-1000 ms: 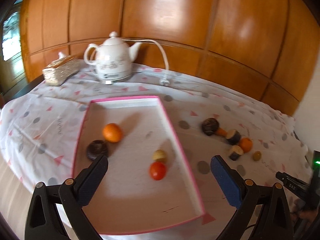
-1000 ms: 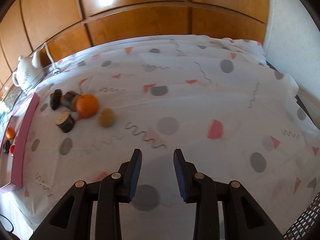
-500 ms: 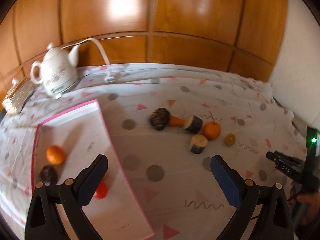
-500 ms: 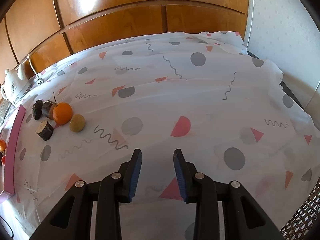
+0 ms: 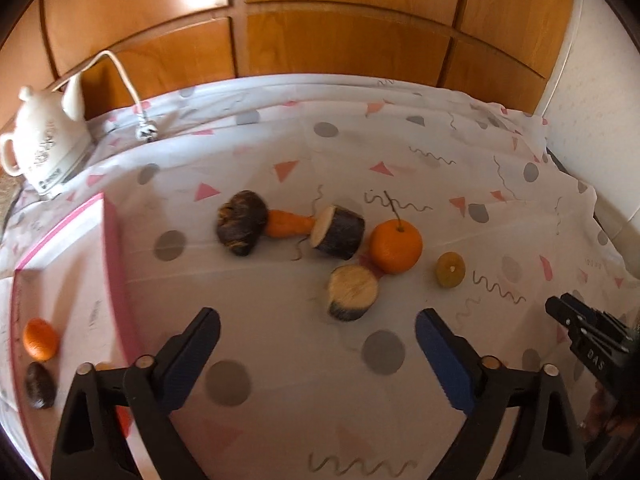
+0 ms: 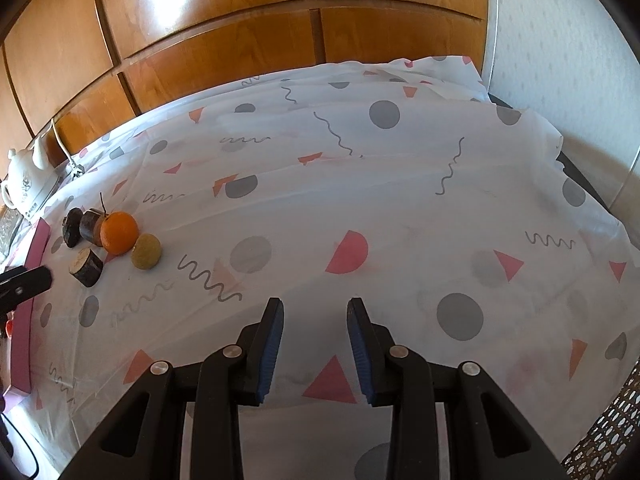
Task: Organize fruits
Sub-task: 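Reach the left tool to the cut round root slice and grasp it, then carry the root slice with the left tool into the tray, release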
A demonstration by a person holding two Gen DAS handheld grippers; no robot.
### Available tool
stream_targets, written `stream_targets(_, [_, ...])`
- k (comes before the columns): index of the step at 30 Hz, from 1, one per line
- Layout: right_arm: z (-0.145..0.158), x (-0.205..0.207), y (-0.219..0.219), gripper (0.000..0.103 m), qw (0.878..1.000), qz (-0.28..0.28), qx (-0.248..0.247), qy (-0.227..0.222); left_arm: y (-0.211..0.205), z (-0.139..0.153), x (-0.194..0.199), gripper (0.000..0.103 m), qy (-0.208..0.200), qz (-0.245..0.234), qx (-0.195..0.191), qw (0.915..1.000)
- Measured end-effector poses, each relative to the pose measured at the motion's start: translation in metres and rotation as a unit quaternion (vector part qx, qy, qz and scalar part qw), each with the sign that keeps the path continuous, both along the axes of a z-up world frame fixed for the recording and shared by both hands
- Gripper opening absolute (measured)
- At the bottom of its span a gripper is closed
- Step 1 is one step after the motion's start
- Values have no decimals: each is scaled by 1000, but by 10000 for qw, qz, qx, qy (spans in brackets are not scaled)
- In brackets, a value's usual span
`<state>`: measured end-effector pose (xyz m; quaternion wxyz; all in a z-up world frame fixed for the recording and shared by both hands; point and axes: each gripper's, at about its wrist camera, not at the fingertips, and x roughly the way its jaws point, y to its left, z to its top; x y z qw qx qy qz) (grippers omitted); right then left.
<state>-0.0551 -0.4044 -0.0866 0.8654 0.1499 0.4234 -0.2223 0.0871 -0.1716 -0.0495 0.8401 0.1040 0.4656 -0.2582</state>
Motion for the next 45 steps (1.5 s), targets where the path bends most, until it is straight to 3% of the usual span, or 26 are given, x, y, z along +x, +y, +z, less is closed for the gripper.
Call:
stream_targets(4, [-1,0,-2,33,10000,-18,32,8,-14,-12,10,84,169,-81,9,9998])
stream_targets(8, [-3,-1,-5,33,10000,-46,58,25,-25,-24,18,66,340,-134,45,9993])
stream_targets(10, [-4,-2,-6,33,10000,-48,54,17,-28,-34,21,49,483,-134,62,9987])
stream_targets(11, [-4,-2,-6,34,10000,-43,47,15,-28,-34,21,45,396,-121,45,9991])
stream_targets(12, [-4,-2,-6,35,10000,-33,53,10,-27,-33,20,32,367,-160,-62,9992])
stream_targets(23, [-5,0,-4,36,10000,-27,-19,44,4,-8,-2,31,348,-18,-614,9975])
stream_targets(32, [-5,1,-4,36,9999,-35,-84,81,83,35,2,31,43,772,-1112,9908])
stream_targets(38, [-5,1,-3,36,9999,-51,-112,79,144,47,13,31,-233,1544,-1151,9810])
stream_targets(45, [-5,0,0,36,9998,-88,-161,109,201,45,29,32,-517,2524,-996,9611])
